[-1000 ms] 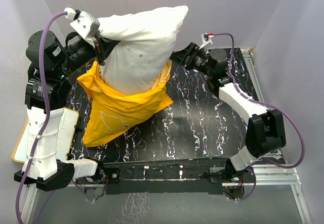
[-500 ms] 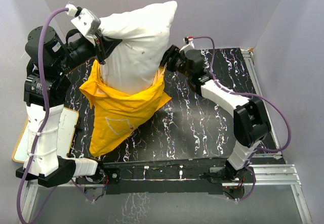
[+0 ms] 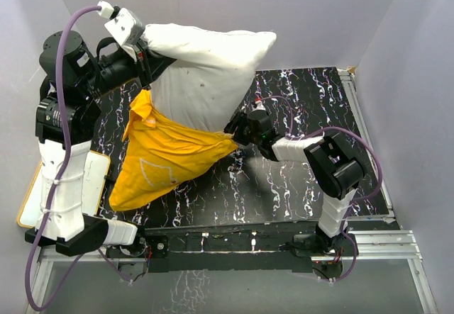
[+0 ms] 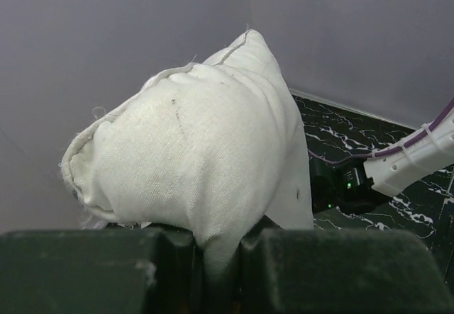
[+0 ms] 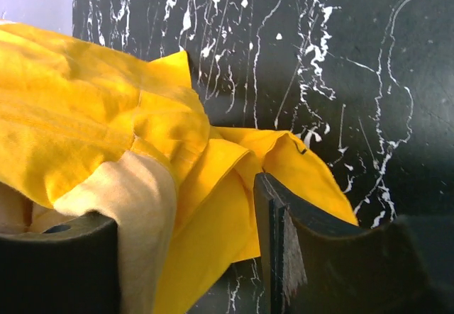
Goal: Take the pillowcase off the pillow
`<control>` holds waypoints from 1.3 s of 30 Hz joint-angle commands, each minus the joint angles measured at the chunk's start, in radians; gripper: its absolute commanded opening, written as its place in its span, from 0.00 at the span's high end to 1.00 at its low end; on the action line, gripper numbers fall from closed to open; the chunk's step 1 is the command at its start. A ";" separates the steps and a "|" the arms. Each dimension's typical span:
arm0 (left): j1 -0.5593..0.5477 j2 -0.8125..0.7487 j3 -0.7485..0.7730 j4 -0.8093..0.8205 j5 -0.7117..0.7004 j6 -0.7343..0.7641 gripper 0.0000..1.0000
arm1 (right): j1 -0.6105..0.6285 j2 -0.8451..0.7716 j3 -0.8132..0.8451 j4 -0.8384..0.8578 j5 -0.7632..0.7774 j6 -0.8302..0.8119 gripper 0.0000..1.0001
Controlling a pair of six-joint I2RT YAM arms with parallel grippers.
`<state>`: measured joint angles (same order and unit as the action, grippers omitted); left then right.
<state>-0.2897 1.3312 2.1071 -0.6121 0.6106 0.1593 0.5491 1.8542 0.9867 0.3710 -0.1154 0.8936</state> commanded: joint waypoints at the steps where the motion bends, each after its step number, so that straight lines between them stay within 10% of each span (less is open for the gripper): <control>1: 0.001 -0.046 0.116 0.247 0.007 -0.009 1.00 | -0.040 -0.004 -0.067 -0.060 0.013 -0.106 0.46; 9: 0.000 -0.033 0.010 0.179 -0.082 0.139 1.00 | -0.226 -0.389 0.168 -0.283 -0.250 -0.382 0.08; 16: 0.001 -0.061 -0.198 0.182 -0.071 0.147 1.00 | -0.304 -0.624 0.392 -0.362 -0.244 -0.578 0.02; 28: 0.000 -0.008 -0.164 0.036 0.087 0.117 1.00 | -0.245 -0.440 0.846 -0.359 -0.751 -0.738 0.00; 39: -0.015 0.019 -0.154 -0.049 0.149 0.129 1.00 | -0.018 -0.194 1.199 -0.762 -0.823 -1.111 0.00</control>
<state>-0.2970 1.3487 1.9266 -0.6117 0.7059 0.2810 0.4686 1.6337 2.0598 -0.2264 -0.9142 -0.0246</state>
